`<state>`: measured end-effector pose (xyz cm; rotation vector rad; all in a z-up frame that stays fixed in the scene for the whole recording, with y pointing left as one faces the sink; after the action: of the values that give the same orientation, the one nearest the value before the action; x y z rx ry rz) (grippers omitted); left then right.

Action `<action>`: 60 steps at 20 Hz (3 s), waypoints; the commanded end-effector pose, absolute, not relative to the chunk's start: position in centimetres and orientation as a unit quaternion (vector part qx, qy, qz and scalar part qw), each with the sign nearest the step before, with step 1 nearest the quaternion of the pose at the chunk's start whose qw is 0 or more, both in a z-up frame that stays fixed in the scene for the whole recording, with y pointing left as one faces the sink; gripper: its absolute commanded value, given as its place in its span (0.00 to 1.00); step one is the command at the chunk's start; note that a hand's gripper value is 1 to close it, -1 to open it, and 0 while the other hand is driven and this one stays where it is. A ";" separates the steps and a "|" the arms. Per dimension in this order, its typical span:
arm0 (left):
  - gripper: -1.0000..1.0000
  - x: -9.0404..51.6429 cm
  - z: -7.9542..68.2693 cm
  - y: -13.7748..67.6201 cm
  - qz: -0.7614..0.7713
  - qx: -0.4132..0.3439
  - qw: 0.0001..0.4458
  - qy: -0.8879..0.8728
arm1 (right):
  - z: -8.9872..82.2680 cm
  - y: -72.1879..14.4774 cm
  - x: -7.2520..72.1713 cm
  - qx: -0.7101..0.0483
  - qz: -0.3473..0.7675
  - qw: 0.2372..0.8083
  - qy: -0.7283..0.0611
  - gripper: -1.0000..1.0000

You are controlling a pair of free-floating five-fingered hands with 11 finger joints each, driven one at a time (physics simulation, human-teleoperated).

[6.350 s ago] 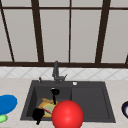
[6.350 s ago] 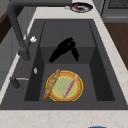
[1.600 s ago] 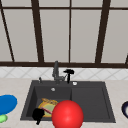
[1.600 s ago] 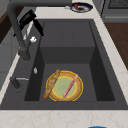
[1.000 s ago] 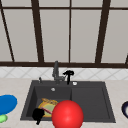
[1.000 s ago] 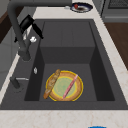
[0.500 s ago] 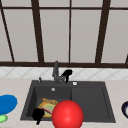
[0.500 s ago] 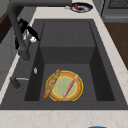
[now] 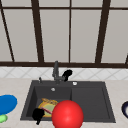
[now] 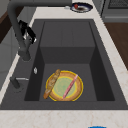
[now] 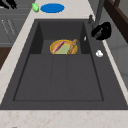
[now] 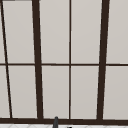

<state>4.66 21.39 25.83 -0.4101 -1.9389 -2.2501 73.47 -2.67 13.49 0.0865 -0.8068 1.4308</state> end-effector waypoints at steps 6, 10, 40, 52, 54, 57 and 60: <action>0.50 4.7 25.8 21.4 -0.749 -0.136 0.072 -0.645 | 13.4 -0.8 74.2 0.002 0.640 0.693 -0.332 1.00; 0.50 4.7 25.8 21.4 -0.749 -0.136 0.072 -0.645 | 13.4 -0.3 73.9 -0.001 0.639 0.698 -0.324 1.00; 0.50 4.7 25.8 21.4 -0.749 -0.136 0.072 -0.645 | 14.0 -1.5 72.7 -0.071 0.636 0.685 -0.348 0.00; 0.50 4.7 25.8 21.4 -0.749 -0.136 0.072 -0.645 | 16.2 -2.8 71.6 -0.220 0.653 0.695 -0.207 0.00; 0.50 4.7 25.8 21.4 -0.749 -0.136 0.072 -0.645 | 16.7 -2.1 71.9 -0.235 0.662 0.689 -0.177 0.00; 0.50 4.7 25.8 21.4 -0.749 -0.136 0.072 -0.645 | 16.5 -1.6 71.7 -0.264 0.679 0.665 -0.162 0.00; 0.50 4.7 25.8 21.4 -0.749 -0.136 0.072 -0.645 | 17.0 -2.4 71.1 -0.288 0.655 0.673 -0.185 0.00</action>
<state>4.66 21.39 25.83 -0.4101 -1.9389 -2.2501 71.61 -2.38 16.65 -0.5891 -0.4093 1.4764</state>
